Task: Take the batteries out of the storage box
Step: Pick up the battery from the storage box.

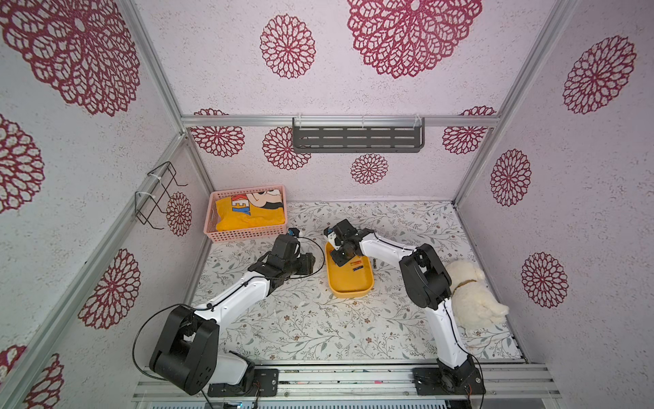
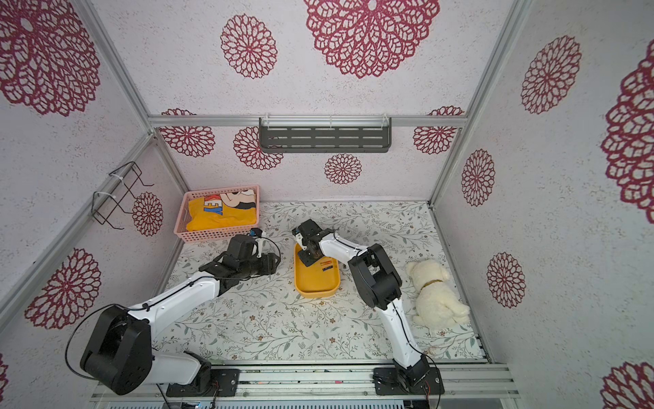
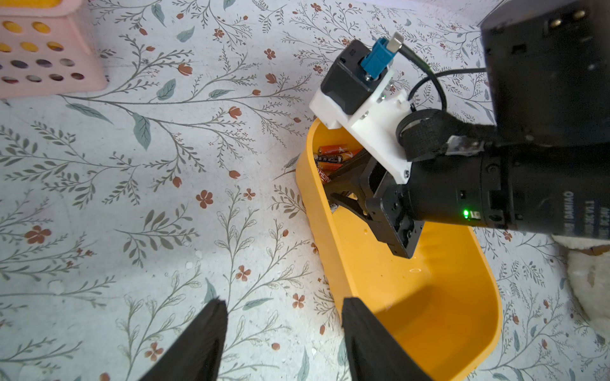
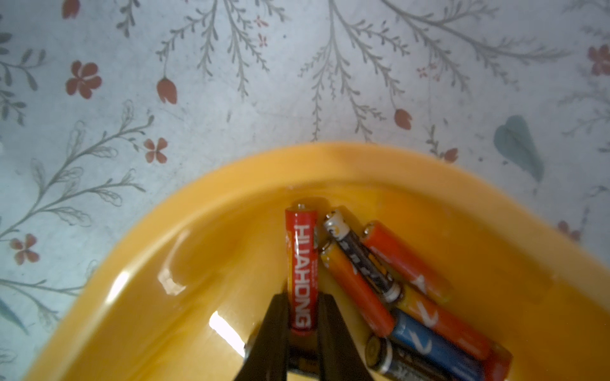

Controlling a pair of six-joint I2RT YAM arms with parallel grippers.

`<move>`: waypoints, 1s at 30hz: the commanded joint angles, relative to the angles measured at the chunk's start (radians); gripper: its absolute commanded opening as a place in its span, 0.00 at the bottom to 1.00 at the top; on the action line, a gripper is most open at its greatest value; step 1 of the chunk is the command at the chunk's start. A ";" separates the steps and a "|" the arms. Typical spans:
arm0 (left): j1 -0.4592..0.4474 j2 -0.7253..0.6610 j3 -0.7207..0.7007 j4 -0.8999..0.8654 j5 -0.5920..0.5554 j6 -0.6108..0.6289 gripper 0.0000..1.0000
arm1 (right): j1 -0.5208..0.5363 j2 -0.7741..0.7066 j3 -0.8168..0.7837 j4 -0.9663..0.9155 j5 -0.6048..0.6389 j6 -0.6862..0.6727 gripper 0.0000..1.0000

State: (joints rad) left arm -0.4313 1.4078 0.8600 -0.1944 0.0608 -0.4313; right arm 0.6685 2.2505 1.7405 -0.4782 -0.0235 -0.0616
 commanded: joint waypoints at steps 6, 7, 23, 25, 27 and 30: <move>0.008 0.003 -0.006 0.019 -0.004 0.000 0.60 | 0.011 -0.094 -0.020 -0.031 -0.025 0.014 0.09; 0.008 0.005 -0.003 0.019 -0.004 -0.001 0.60 | 0.011 -0.107 -0.019 -0.033 -0.034 0.015 0.07; 0.009 0.005 0.023 -0.004 -0.042 -0.003 0.60 | -0.002 -0.320 -0.108 -0.052 -0.068 0.089 0.03; 0.009 0.002 0.029 -0.013 -0.048 -0.006 0.60 | -0.018 -0.368 -0.152 -0.040 -0.055 0.123 0.03; 0.008 0.003 0.035 -0.027 -0.053 -0.010 0.60 | -0.037 -0.412 -0.200 -0.026 -0.042 0.158 0.03; 0.008 0.009 0.052 -0.055 -0.056 -0.018 0.59 | -0.069 -0.476 -0.275 -0.014 -0.002 0.211 0.03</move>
State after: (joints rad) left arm -0.4309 1.4086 0.8730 -0.2165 0.0208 -0.4397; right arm 0.6392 1.8637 1.5040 -0.5087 -0.0772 0.0669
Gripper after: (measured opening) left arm 0.596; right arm 0.165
